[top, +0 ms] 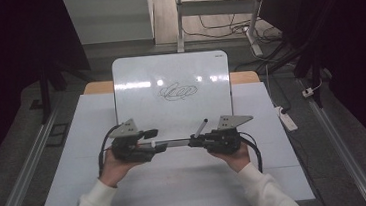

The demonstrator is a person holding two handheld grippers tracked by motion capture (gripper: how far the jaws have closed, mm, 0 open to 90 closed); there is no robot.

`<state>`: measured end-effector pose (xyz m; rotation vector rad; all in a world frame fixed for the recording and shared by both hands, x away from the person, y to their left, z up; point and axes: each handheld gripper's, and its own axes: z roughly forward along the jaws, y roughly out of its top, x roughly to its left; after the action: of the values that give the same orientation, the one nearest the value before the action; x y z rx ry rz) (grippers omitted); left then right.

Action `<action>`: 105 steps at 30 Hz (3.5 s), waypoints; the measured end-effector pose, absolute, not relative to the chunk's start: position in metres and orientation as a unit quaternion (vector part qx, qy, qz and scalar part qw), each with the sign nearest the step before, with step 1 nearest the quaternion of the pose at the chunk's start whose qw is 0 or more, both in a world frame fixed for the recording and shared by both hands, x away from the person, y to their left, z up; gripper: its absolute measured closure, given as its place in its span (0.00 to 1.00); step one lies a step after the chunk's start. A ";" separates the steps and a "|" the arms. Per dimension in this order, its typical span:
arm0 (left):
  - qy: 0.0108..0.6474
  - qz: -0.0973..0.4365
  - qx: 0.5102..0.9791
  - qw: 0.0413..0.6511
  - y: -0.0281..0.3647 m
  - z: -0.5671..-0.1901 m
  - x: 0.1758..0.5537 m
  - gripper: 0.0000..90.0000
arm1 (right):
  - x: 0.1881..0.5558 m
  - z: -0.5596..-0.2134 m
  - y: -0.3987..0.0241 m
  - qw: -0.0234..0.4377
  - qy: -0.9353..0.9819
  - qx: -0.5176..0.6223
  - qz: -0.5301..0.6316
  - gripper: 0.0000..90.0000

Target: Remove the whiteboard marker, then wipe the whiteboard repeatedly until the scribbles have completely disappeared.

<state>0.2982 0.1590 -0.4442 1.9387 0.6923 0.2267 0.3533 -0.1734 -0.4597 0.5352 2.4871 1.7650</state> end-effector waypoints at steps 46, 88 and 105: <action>0.402 0.149 0.794 0.432 0.231 -0.515 0.250 0.26 | 0.493 -0.413 -0.107 0.206 0.719 0.331 0.575 0.87; 0.403 0.155 0.791 0.433 0.233 -0.516 0.251 0.26 | 0.485 -0.431 -0.075 0.199 0.741 0.290 0.572 0.87; 0.404 0.152 0.790 0.435 0.234 -0.517 0.253 0.26 | 0.484 -0.435 -0.047 0.166 0.771 0.253 0.560 0.87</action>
<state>0.2529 0.2345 -0.5167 1.9658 1.0066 0.3771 0.4835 -0.0468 -0.4352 0.7217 2.1960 1.5948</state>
